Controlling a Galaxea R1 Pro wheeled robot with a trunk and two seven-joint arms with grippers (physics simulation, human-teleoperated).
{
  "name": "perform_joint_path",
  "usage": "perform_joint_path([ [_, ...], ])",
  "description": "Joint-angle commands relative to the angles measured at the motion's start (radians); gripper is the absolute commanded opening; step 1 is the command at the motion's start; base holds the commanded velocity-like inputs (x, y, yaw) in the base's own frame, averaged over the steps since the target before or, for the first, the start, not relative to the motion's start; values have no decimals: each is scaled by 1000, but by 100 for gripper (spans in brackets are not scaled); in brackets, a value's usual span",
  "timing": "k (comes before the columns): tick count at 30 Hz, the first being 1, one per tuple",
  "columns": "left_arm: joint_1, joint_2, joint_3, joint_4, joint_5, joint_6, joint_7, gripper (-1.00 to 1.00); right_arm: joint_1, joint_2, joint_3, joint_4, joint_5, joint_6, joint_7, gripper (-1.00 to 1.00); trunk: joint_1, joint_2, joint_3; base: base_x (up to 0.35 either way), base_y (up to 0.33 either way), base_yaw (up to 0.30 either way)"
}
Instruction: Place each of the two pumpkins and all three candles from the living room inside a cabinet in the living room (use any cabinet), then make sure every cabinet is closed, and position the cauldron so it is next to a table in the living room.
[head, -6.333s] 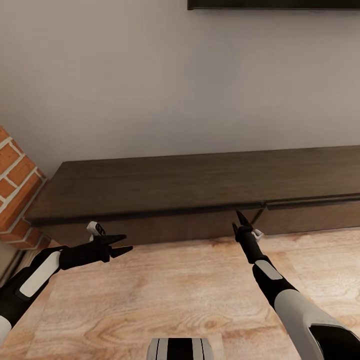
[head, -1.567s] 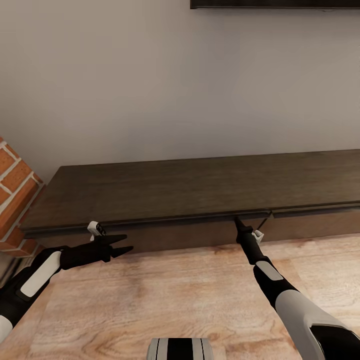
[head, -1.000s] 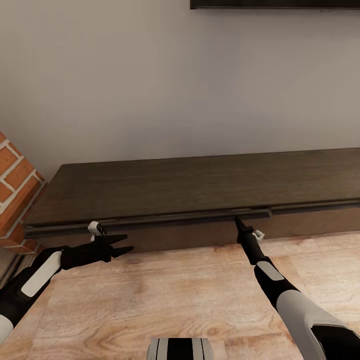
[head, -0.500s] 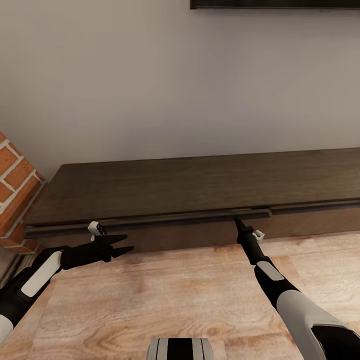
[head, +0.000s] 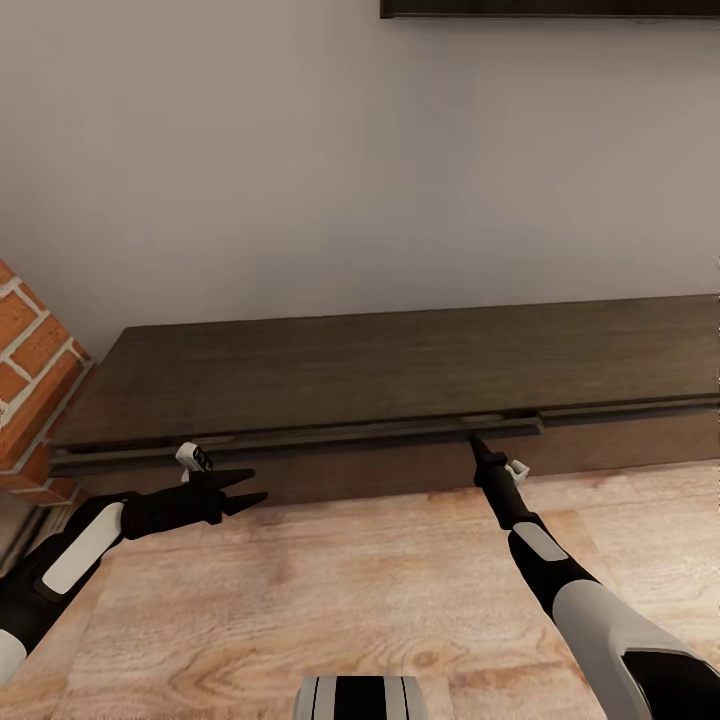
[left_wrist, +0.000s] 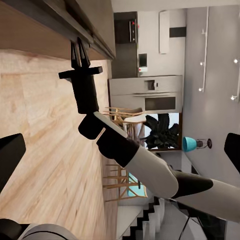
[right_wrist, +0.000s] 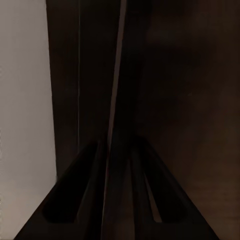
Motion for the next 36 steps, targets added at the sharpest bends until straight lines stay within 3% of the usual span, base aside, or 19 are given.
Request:
perform_joint_path([
  [1,0,1,-2,0,4,5,-2,100,-1,-1,-26,-4,-27,16,12,-100,-1,0,-1,-128,0,0],
  [36,0,1,-4,0,4,4,-2,100,-1,0,-26,-4,-27,10,8,-100,-1,0,-1,-32,0,0],
])
